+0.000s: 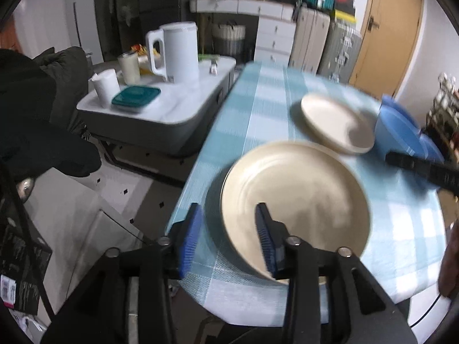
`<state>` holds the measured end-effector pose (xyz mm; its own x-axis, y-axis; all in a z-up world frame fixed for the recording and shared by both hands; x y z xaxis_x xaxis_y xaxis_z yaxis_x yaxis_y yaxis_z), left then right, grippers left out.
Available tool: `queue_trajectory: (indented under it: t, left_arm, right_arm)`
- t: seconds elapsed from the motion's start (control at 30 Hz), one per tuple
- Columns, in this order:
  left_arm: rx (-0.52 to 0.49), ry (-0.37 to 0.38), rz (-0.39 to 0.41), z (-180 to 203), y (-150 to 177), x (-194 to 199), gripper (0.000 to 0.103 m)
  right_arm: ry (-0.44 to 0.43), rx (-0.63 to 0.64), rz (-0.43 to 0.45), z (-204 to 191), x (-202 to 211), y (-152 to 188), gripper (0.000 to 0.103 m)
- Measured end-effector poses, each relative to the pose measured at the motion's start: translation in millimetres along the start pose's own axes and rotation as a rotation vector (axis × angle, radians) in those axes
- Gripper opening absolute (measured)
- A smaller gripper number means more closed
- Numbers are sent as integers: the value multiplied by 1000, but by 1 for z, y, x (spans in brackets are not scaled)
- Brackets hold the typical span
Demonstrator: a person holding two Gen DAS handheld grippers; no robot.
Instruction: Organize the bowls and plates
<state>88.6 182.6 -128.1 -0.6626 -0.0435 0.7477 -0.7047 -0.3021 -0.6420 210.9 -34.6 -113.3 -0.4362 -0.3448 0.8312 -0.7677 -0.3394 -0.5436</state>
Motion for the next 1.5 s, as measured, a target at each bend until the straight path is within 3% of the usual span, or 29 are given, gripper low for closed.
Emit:
queue_trajectory:
  t: [0.1,0.17,0.3,0.43,0.47,0.5,0.57,0.8,1.03,1.27,1.5]
  left_arm:
    - [-4,42,53,14,-8,18,46]
    - [-20,64,77,28,-11,28,47]
    - [-75,132,110,68,-13,44,51]
    - [-117,192,120,107,-9,52,53]
    - [-120,203,126,113,-9,54,59]
    - [-129,213,131,122,-8,55,76]
    - [-142,209,166,136,-8,61,93]
    - [-247,205,247,181,1,79,100]
    - [-270,248,228,207,20,76,101]
    - [-276,225,224,210,26,72,101]
    - [-257,207,231,203,25,71,101]
  right_arm:
    - [11,-26,69,4,26,4,39]
    - [21,-64,130,8,47,8,59]
    - [38,-100,243,16,91,20,78]
    - [133,-85,375,27,139,33,95]
    - [171,-86,412,33,154,37,101]
    - [190,-89,433,37,162,41,102]
    - [214,-98,475,47,181,51,102]
    - [264,-182,499,86,207,91,102]
    - [298,-291,477,127,205,125,102]
    - [263,-300,475,130,193,134,102]
    - [314,-224,585,112,206,125,102]
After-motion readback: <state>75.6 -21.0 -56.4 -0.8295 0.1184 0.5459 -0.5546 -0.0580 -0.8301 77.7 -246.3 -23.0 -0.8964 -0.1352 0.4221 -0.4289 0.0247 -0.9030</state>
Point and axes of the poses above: each gripper's, at about its wrist camera, not at the fingertips, and x roughly against the way its jaws point, z to its right, y to its underside, the point moved 9 cm from there along -x, roughly the way its jaws point, and after that the axes turned 6 degrees about y, right-handed, at the moved point
